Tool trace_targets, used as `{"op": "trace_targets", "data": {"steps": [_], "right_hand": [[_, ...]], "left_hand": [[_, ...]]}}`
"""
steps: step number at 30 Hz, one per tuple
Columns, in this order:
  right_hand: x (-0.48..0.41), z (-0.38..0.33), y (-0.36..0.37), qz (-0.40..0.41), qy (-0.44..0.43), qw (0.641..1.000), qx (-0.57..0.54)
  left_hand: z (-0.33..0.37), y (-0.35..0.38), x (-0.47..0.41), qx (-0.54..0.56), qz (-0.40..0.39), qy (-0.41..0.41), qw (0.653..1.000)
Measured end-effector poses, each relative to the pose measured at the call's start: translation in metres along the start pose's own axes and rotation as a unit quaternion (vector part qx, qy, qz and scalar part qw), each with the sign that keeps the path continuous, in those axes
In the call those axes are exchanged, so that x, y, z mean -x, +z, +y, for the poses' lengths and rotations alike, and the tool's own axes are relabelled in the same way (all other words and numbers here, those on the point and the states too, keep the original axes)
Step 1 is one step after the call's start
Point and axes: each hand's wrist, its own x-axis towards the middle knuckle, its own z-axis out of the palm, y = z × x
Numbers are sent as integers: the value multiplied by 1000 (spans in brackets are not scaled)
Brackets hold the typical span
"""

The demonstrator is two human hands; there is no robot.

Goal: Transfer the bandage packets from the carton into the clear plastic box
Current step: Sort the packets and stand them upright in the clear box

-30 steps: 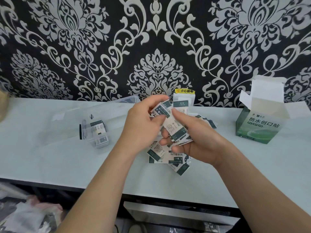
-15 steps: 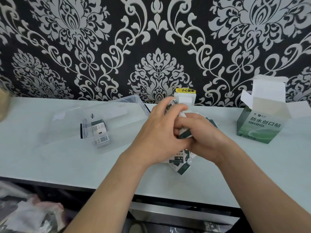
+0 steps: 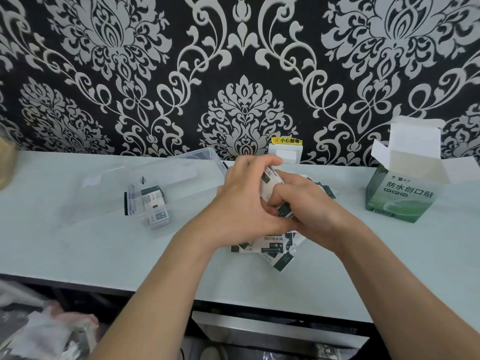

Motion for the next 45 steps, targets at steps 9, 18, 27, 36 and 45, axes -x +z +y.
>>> {"op": "trace_targets", "data": {"steps": [9, 18, 27, 36, 45], "right_hand": [[4, -4, 0, -111, 20, 991, -75], [5, -5, 25, 203, -273, 758, 556], [5, -13, 21, 103, -149, 941, 285], [5, -14, 13, 34, -102, 987, 122], [0, -21, 15, -15, -44, 995, -86]], "left_hand": [[-9, -22, -1, 227, 79, -29, 970], [-11, -25, -7, 227, 194, -90, 950], [-10, -36, 0, 382, 89, -128, 911], [-15, -42, 4, 365, 45, -48, 929], [-20, -46, 9, 192, 23, 48, 980]]}}
